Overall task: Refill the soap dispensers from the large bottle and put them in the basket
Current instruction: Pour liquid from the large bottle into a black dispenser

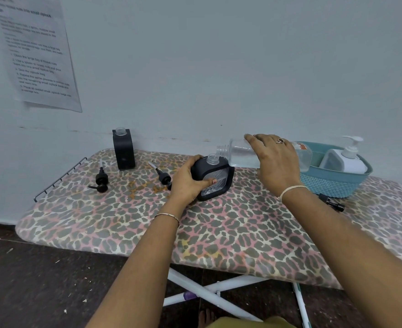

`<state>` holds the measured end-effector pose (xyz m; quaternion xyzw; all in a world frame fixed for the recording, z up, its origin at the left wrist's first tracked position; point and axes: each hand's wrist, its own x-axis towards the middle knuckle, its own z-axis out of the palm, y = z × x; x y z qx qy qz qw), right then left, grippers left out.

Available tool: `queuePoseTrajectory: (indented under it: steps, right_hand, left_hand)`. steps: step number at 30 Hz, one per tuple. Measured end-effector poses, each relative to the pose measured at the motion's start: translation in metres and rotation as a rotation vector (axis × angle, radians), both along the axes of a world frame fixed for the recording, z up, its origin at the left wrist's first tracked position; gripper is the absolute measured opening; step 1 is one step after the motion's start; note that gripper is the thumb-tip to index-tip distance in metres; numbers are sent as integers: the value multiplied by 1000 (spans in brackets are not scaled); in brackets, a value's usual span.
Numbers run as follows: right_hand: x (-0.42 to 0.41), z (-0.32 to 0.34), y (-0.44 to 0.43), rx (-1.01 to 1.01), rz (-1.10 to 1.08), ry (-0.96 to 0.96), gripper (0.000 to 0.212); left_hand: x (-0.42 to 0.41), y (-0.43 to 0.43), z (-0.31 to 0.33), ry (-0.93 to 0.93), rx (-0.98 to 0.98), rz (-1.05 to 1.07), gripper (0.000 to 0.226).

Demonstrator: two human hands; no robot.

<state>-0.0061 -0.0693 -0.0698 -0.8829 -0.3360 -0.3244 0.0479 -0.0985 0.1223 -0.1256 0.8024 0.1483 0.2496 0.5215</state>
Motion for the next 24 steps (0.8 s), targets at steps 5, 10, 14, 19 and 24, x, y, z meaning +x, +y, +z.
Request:
queuePoseTrajectory:
  steps: [5,10,14,19,24]
  right_hand:
    - [0,0,-2,-3,-6,4,82]
    - [0,0,-2,-2,-10,-2,81]
    - [0,0,-2,1,-2,2,81]
    - [0,1,-2,-4,-1,-2,80]
    - [-1,2,-2,-10,-1,-13,79]
  left_hand:
    - [1,1,-1,3,3,3,71]
    - [1,1,-1,0,3,0,70]
    - [0,1,-1,0,14,1,71]
    - [0,1,0,4,17,3,71]
    - [-1,1,0,12,19,2,71]
